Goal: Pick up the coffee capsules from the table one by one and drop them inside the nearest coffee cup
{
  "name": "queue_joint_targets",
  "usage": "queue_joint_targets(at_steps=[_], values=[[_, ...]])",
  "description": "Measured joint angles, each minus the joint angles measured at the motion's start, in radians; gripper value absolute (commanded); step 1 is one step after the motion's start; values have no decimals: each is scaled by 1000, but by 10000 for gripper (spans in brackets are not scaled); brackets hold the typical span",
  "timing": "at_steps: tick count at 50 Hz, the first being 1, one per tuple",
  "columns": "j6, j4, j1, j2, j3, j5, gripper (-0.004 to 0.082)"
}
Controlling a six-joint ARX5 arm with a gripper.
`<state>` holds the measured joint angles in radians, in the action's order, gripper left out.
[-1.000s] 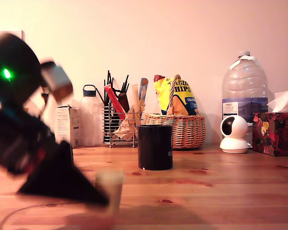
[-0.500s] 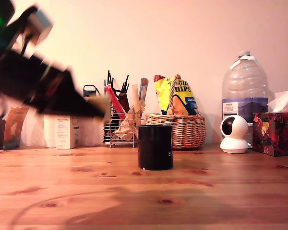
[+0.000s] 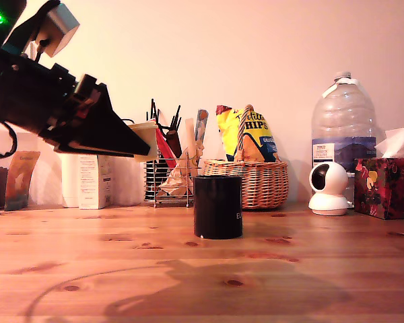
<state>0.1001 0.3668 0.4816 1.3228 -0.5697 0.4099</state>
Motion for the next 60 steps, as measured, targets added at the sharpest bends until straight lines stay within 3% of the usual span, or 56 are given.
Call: queue_joint_targets(at_steps=[1,18,49,60], values=[[-15,-8,0,0,-4,0,158],[-18,-153,0,26,-198,0,158],[-15,-402,1,372,-644,0,163],[11,-505,4,473,-801,-1,163]])
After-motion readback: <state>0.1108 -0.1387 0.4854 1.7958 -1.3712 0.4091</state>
